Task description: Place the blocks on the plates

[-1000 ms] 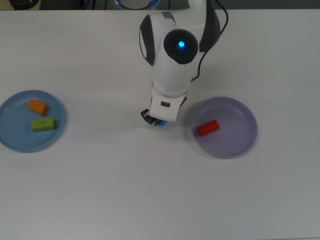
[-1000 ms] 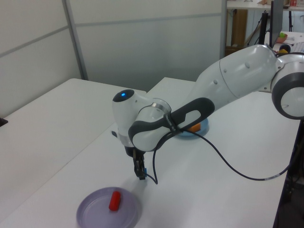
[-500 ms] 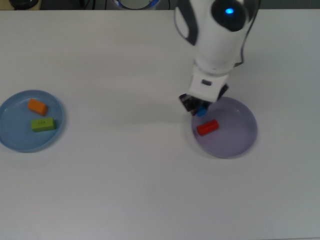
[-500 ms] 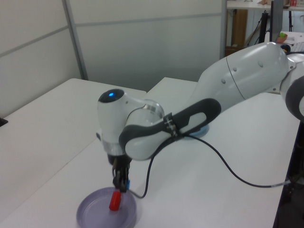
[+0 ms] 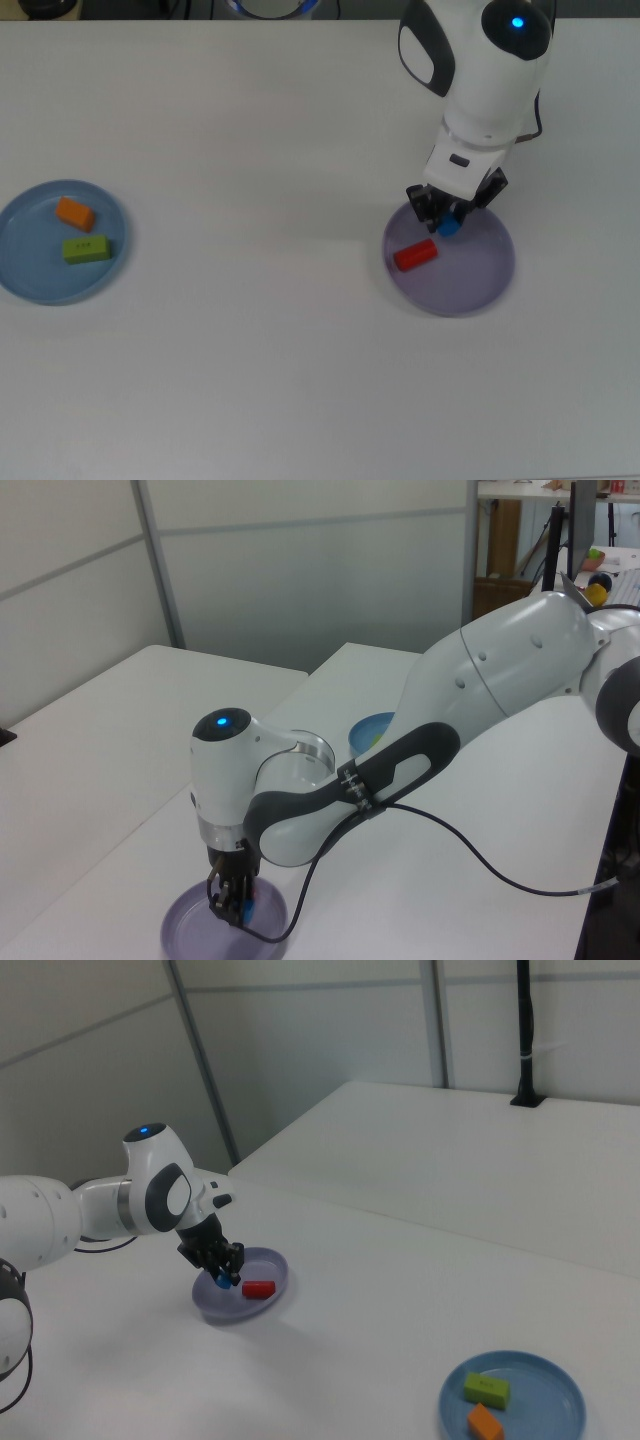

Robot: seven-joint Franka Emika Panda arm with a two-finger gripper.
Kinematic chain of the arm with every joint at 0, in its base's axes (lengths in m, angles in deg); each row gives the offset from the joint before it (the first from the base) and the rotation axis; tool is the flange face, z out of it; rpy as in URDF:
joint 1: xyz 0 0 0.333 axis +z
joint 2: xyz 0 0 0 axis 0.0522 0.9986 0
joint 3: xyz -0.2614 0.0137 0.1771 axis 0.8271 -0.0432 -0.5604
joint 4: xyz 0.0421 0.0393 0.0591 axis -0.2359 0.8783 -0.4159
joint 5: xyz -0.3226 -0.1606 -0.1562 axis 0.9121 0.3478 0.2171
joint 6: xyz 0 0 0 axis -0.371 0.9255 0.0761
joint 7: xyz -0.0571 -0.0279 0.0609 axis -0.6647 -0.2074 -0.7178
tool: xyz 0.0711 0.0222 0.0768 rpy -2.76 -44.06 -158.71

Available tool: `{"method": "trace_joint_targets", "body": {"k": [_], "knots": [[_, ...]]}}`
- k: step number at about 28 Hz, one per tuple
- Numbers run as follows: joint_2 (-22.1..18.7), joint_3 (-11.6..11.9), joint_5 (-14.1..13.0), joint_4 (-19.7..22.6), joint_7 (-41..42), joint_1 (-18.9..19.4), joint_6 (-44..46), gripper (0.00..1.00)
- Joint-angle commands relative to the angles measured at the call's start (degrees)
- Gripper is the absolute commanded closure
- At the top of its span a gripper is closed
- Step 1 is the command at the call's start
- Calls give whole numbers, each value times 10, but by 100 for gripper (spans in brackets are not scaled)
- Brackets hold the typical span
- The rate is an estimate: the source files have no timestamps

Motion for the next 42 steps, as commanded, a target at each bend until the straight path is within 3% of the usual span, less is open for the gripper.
{"method": "trace_joint_targets", "body": {"k": [1, 2, 5, 12, 17, 29, 34, 36, 39, 40, 42], "knots": [[10, 4, 17, 3, -13, 2, -23, 36], [10, 4, 20, 2, -13, 2, -23, 35], [11, 4, 22, 3, -14, 3, -22, 0], [-7, 6, 19, 3, -15, 1, -1, 0], [-44, 15, 19, -2, -38, -10, 81, 0], [-164, 25, 11, -3, -47, -113, 280, 0], [-193, 25, 3, 10, -26, -139, 305, 0], [-209, 27, -13, 18, -3, -157, 304, 0], [-220, 47, -36, 19, 23, -164, 305, 0], [-226, 67, -51, 19, 35, -163, 306, 0], [-232, 81, -60, 19, 45, -160, 306, 0]]}}
